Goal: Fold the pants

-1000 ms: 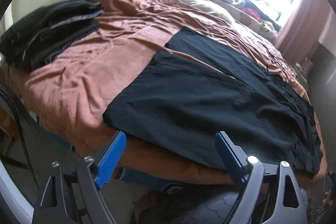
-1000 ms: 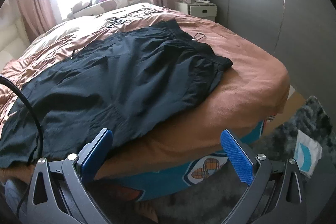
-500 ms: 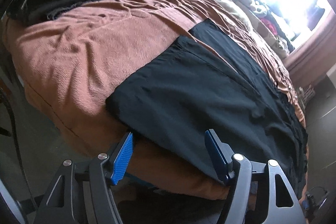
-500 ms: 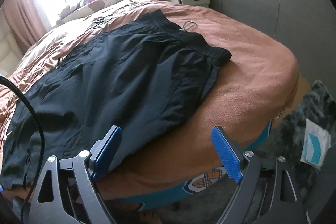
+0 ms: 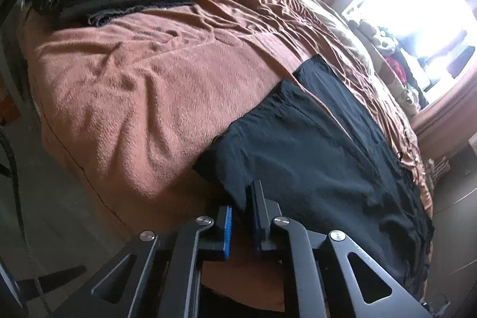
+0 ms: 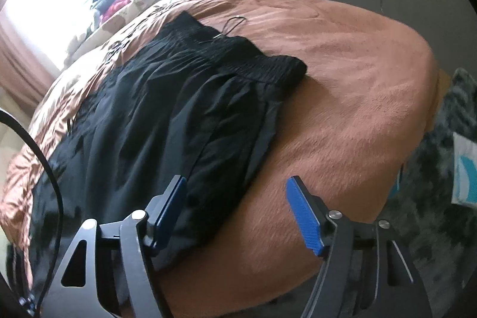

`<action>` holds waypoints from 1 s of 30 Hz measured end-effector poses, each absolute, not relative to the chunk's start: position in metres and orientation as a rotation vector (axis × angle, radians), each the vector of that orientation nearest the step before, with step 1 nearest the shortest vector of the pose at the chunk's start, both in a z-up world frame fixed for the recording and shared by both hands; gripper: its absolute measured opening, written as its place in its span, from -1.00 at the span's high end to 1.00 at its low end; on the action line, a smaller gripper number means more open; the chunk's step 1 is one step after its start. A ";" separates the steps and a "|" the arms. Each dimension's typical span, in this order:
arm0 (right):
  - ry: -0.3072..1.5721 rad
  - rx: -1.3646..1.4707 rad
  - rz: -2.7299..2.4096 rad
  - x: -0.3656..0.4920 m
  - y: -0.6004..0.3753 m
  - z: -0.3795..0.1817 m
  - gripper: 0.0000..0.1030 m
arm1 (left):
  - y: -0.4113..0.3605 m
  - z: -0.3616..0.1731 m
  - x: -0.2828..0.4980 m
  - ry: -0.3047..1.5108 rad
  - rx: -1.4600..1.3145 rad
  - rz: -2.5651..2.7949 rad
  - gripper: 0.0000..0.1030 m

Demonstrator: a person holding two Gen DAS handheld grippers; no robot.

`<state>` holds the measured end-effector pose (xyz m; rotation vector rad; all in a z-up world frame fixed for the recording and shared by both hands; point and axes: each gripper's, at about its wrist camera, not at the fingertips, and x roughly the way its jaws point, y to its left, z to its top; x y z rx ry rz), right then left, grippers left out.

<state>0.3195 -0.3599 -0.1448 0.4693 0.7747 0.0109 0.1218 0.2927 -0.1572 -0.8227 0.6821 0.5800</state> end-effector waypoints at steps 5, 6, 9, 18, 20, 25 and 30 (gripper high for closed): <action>0.766 0.524 0.021 0.337 -0.378 -0.145 -0.29 | 0.293 -0.147 0.121 0.657 -0.806 0.598 0.87; 0.767 0.532 0.021 0.340 -0.380 -0.147 -0.28 | 0.294 -0.145 0.122 0.655 -0.801 0.602 0.87; 0.768 0.561 0.023 0.349 -0.388 -0.149 -0.17 | 0.296 -0.141 0.123 0.651 -0.801 0.605 0.87; 0.790 0.630 0.043 0.375 -0.408 -0.155 0.73 | 0.295 -0.132 0.126 0.654 -0.771 0.607 0.87; 0.789 0.652 0.066 0.376 -0.413 -0.152 0.87 | 0.295 -0.127 0.126 0.642 -0.762 0.601 0.87; 0.701 0.678 0.073 0.364 -0.431 -0.131 0.95 | 0.289 -0.106 0.125 0.605 -0.735 0.583 0.87; 0.647 0.670 0.050 0.350 -0.440 -0.117 0.96 | 0.285 -0.090 0.130 0.585 -0.712 0.564 0.87</action>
